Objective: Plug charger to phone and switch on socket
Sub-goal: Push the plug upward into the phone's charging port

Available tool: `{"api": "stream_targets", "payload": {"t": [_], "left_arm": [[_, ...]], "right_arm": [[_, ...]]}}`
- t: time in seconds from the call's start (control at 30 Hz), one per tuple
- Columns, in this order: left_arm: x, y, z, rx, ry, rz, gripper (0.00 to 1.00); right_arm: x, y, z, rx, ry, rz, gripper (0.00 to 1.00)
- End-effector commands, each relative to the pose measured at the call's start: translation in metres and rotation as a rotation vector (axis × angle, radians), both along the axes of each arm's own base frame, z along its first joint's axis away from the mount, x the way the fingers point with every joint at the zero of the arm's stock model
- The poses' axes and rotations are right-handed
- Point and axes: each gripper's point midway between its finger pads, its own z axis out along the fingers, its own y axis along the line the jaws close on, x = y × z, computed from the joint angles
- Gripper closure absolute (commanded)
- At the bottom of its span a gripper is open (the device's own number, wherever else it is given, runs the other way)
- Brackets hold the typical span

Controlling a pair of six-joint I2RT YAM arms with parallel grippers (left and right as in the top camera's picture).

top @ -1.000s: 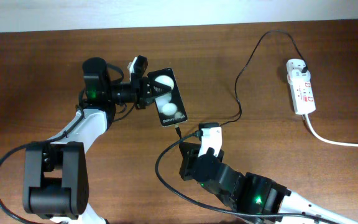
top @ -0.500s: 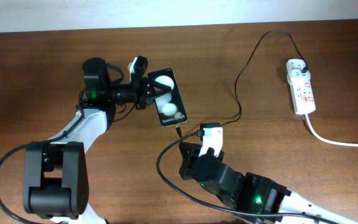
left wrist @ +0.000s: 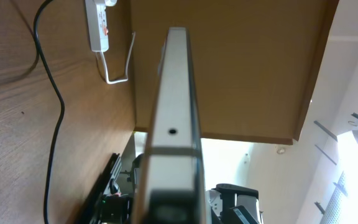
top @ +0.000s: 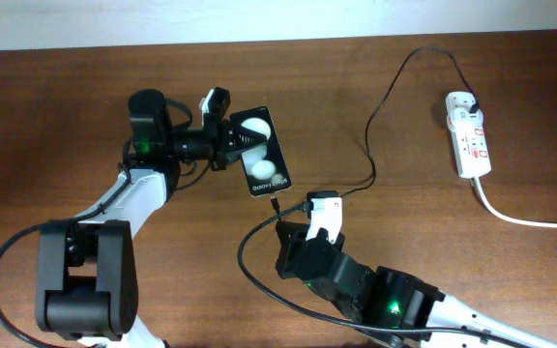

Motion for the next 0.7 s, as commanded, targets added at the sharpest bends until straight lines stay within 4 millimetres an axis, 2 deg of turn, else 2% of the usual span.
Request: {"api": "stream_targets", "payload": {"t": [0.0, 0.1, 0.23, 0.67], "left_arm": [[-0.001, -0.001, 0.01, -0.008, -0.028, -0.02, 1.0], [0.001, 0.002, 0.01, -0.005, -0.122, -0.011, 1.0], [0.007, 0.014, 0.01, -0.003, -0.141, 0.023, 1.0], [0.002, 0.004, 0.01, -0.004, -0.126, -0.002, 1.0]], "right_arm": [[0.001, 0.005, 0.008, 0.025, -0.007, 0.0, 0.96], [0.001, 0.004, 0.008, 0.024, -0.006, 0.001, 0.96], [-0.001, 0.003, 0.016, 0.045, -0.016, 0.004, 0.96], [-0.001, 0.003, 0.015, 0.042, -0.014, 0.004, 0.96]]}}
